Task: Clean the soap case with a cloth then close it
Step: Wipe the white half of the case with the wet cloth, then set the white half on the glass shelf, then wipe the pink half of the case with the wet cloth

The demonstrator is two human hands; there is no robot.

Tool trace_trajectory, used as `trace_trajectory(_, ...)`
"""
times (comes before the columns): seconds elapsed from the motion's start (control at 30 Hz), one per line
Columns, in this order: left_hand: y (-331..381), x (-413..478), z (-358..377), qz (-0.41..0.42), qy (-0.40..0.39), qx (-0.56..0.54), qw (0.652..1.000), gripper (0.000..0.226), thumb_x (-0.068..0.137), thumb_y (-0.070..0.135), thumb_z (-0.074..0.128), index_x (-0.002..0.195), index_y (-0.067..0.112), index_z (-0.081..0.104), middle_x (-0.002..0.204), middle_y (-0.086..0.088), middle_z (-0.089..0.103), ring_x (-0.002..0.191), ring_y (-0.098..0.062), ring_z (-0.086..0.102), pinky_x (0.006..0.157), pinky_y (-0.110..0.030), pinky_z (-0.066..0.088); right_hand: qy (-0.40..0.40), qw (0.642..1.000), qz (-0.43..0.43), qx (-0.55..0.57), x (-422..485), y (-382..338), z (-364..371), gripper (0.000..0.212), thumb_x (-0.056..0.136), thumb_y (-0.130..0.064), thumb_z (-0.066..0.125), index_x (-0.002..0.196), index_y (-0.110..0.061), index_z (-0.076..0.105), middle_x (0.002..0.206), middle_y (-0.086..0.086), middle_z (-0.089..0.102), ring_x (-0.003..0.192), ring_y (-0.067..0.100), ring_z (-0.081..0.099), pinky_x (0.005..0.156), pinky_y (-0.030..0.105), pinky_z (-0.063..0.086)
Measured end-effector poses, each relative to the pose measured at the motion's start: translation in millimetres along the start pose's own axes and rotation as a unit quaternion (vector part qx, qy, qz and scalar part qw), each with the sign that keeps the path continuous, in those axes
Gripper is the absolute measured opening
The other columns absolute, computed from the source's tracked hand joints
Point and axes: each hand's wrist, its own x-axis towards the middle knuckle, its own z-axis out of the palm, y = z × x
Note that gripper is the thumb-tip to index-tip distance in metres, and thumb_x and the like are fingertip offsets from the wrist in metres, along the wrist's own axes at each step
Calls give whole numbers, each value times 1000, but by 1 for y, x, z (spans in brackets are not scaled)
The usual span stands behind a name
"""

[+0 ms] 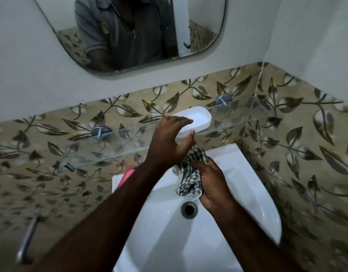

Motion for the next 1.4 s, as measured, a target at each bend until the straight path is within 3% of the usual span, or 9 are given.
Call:
trace_trajectory(0.2,-2,-82,-5,-108,78,-46,990,16,85,17,59,89,8,73,85,-4,71,82,-22,64,76,-35,48,-22,996,57,-58,9,27,8,23,86,5,57,108,5,65,102,31,68,95,43,68,82,47,57)
trace_trajectory(0.37,-52,-155,0,-348,82,-43,933,23,84,38,55,88,20,70,85,5,70,82,-12,62,75,-39,51,-38,983,112,-139,17,56,8,20,89,4,57,107,2,66,100,28,71,92,41,70,86,49,56)
trace_trajectory(0.5,-102,-189,-7,-431,-27,121,894,71,73,59,49,118,6,63,114,-15,66,107,-36,60,92,-44,46,-57,967,151,-197,16,81,8,21,89,5,57,109,4,63,102,26,71,94,40,69,85,48,54)
trace_trajectory(0.63,-130,-197,-1,-490,-175,238,820,108,68,67,64,150,8,25,150,-23,34,140,-39,30,107,-53,31,-86,956,167,-226,21,90,9,18,89,5,55,104,5,64,98,27,71,88,37,68,79,42,55)
trace_trajectory(0.73,-138,-199,9,-516,-220,265,785,116,75,62,68,154,10,0,159,-23,12,148,-36,10,115,-57,20,-104,950,178,-235,25,92,5,14,90,4,54,98,2,65,89,22,72,82,34,69,74,38,55)
trace_trajectory(0.87,-144,-196,12,-539,-240,278,758,114,77,50,71,153,9,-4,158,-21,17,148,-37,10,114,-61,20,-98,946,193,-241,28,95,-4,12,91,4,53,96,2,63,84,20,71,77,32,68,72,39,55)
trace_trajectory(1.1,-142,-202,10,-544,-190,276,769,108,71,38,74,153,8,10,138,-16,41,131,-36,36,108,-54,29,-70,941,181,-278,39,100,-16,17,90,1,56,105,-3,63,96,20,69,84,30,68,77,42,55)
trace_trajectory(1.23,-116,-193,4,-535,-88,166,823,112,64,30,81,152,5,16,133,-21,45,123,-40,41,100,-43,35,-99,909,93,-394,39,94,-18,55,91,-1,59,134,-34,51,118,-12,59,106,23,65,90,44,51)
trace_trajectory(1.4,-52,-178,7,-476,-5,93,875,109,65,36,84,151,9,22,125,-14,46,116,-28,40,94,-39,37,-136,901,48,-410,43,92,-13,21,87,-35,69,105,-24,71,110,-3,72,103,11,66,98,38,51)
